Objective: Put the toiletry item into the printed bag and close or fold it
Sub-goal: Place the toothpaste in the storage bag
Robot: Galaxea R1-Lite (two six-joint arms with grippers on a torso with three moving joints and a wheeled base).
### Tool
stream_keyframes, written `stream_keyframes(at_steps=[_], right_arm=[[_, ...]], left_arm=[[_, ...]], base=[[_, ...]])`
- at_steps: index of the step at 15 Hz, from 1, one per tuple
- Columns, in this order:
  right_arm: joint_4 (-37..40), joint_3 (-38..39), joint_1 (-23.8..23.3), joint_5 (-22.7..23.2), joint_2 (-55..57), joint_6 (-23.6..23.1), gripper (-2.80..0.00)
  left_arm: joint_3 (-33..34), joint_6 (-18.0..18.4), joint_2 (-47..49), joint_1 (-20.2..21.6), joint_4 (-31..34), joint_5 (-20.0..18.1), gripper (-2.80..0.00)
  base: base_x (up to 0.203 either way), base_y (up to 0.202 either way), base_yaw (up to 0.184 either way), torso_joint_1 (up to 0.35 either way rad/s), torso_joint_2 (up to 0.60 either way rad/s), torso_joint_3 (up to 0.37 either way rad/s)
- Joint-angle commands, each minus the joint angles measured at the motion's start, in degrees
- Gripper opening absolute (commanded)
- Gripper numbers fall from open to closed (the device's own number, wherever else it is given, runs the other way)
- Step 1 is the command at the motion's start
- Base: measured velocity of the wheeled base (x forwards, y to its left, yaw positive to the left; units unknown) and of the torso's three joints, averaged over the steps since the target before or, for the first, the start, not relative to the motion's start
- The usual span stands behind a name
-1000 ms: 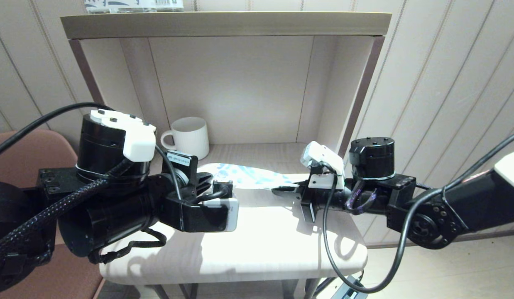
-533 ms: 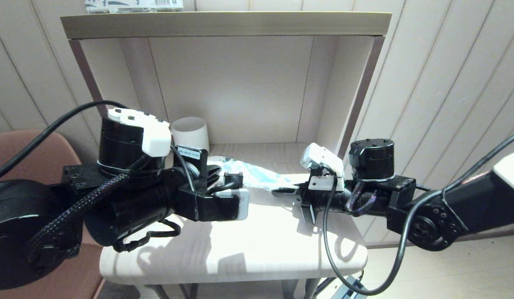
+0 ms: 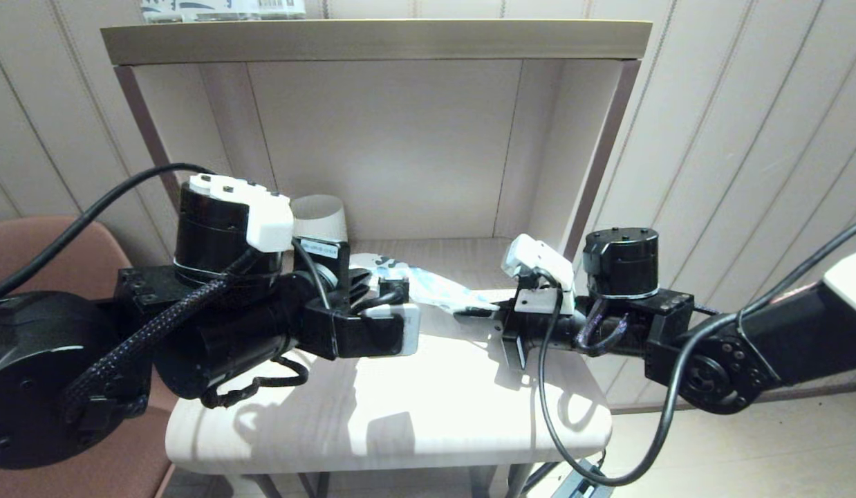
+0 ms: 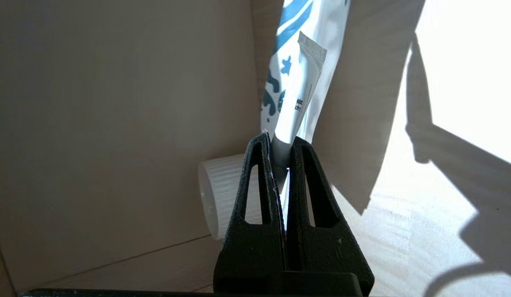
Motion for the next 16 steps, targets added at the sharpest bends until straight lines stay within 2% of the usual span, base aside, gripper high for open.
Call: stream_keyframes(at_steps=[1,2,3,5,7,8,9,11,14,16], right_arm=[[-0.2,-0.2,-0.9,0.1,-0.6,-0.2,-2.80],[-0.2,0.0,-1.1,0.2,-1.4,-0.1,-2.80],[0.1,0.2,-1.0,0.2,-2.6,-0.1,-2.80],[3.6,-0.2,-0.5,0.3,-4.3,0.0,-2.80],[7.0,-0.6,-0.6,0.4,-5.8,0.1,-2.80],[7.7,-0.9,-0.7,0.4,-6.0,0.2,-2.80],[7.8,-1.0,-0.8,0.3,-6.1,0.1,-2.80],[8.9,-2.1,-1.2,0.3,-6.3,0.1,-2.80],[15.1,-5.8,-1.1,0.7,-7.2,-0.1,-2.80],[18.4,-7.0,-1.1,3.0,-7.3,0.0,-2.80]], left_arm=[[0.1,-0.8,-1.9,1.7,-0.6,-0.1,-2.80],[-0.1,-4.4,-2.3,3.3,-2.0,-0.2,-2.80],[-0.7,-9.6,-2.2,4.3,-3.6,-0.8,-2.80],[-2.0,-18.8,-2.1,7.1,-5.2,-5.4,-2.80],[-1.4,-25.0,-2.1,9.8,-5.8,-8.1,-2.80],[-0.4,-28.9,-1.8,11.0,-6.3,-10.6,-2.80],[1.0,-31.1,-1.7,11.6,-7.1,-12.9,-2.80],[2.0,-31.9,-1.1,12.8,-8.4,-16.8,-2.80],[-0.9,-31.6,1.8,13.8,-9.4,-22.5,-2.80],[-3.3,-31.5,3.6,15.5,-9.8,-26.5,-2.80]], base=[[0.000,0.000,0.000,0.000,0.00,0.000],[0.000,0.000,0.000,0.000,0.00,0.000],[0.000,0.000,0.000,0.000,0.00,0.000],[0.000,0.000,0.000,0.000,0.00,0.000],[0.000,0.000,0.000,0.000,0.00,0.000],[0.000,0.000,0.000,0.000,0.00,0.000],[0.000,0.000,0.000,0.000,0.00,0.000],[0.000,0.000,0.000,0.000,0.00,0.000],[0.000,0.000,0.000,0.000,0.00,0.000],[0.000,0.000,0.000,0.000,0.00,0.000]])
